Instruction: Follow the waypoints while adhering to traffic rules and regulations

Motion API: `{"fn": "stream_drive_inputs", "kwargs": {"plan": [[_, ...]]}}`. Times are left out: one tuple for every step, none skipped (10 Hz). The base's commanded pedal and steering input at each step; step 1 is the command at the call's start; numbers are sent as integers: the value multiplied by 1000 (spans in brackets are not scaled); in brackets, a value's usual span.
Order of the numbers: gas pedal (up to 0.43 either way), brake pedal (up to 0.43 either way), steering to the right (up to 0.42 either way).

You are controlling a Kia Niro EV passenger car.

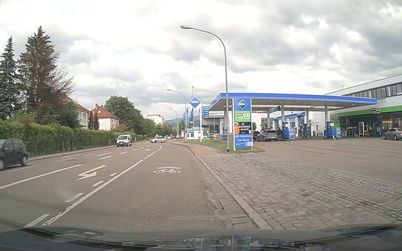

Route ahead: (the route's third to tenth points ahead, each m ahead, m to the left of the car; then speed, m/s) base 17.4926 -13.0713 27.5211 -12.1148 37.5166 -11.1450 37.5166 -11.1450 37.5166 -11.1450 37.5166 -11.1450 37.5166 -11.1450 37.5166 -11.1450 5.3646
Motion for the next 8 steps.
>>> {"fn": "stream_drive_inputs", "kwargs": {"plan": [[0, 0, 208], [0, 0, 230], [0, 0, 260], [0, 0, 276], [0, 0, 278], [0, 0, 277], [0, 0, 277], [0, 0, 275]]}}
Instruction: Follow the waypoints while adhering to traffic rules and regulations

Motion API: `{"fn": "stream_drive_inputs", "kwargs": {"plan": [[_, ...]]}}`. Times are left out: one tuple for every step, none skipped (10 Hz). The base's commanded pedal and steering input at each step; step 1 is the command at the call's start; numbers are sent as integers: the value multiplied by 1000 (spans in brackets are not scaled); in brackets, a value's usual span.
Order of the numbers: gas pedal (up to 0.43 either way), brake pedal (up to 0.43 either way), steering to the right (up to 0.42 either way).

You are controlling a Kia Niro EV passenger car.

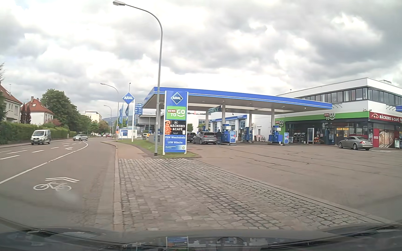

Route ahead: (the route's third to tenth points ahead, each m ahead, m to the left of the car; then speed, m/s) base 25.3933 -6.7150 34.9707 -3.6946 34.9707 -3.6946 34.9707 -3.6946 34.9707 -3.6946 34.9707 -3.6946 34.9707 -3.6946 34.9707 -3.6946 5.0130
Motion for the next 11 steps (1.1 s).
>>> {"fn": "stream_drive_inputs", "kwargs": {"plan": [[0, 0, 273], [0, 0, 272], [0, 0, 270], [0, 0, 265], [8, 0, 260], [28, 0, 250], [59, 0, 250], [67, 0, 253], [67, 0, 251], [67, 0, 245], [67, 0, 236]]}}
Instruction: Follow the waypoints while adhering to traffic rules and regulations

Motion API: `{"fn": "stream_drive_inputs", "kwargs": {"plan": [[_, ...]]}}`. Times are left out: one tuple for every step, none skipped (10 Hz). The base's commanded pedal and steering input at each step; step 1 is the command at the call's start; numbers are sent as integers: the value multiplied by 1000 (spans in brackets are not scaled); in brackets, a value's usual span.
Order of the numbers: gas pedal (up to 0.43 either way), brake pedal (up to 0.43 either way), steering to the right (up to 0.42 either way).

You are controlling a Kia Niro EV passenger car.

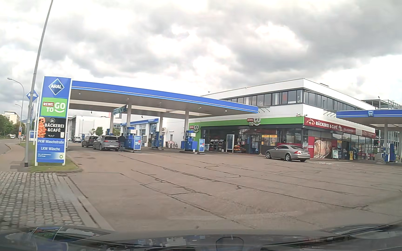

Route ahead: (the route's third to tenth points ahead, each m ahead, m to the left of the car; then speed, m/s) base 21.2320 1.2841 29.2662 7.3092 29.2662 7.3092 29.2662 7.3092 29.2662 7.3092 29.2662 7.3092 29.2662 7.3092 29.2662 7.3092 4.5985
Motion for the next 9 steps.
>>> {"fn": "stream_drive_inputs", "kwargs": {"plan": [[98, 0, 221], [98, 0, 207], [98, 0, 189], [98, 0, 172], [98, 0, 153], [98, 0, 115], [98, 0, 90], [98, 0, 78], [87, 0, 75]]}}
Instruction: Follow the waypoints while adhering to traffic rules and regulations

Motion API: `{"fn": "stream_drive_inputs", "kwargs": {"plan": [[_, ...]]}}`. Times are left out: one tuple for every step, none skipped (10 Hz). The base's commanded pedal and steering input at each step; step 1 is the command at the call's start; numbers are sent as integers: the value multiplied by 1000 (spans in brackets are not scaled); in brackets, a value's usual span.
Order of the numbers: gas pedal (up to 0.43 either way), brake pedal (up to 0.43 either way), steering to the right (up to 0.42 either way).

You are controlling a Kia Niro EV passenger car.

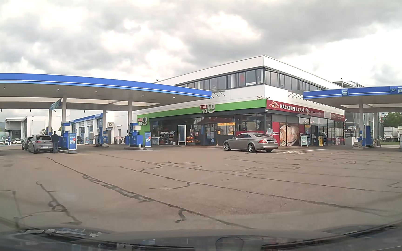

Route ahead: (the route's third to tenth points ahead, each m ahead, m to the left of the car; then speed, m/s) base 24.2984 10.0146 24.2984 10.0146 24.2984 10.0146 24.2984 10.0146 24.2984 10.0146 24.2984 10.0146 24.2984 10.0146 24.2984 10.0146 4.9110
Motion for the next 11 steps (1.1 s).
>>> {"fn": "stream_drive_inputs", "kwargs": {"plan": [[87, 0, 75], [87, 0, 74], [67, 0, 71], [67, 0, 61], [59, 0, 54], [47, 0, 52], [47, 0, 52], [47, 0, 49], [39, 0, 35], [39, 0, 8], [39, 0, -12]]}}
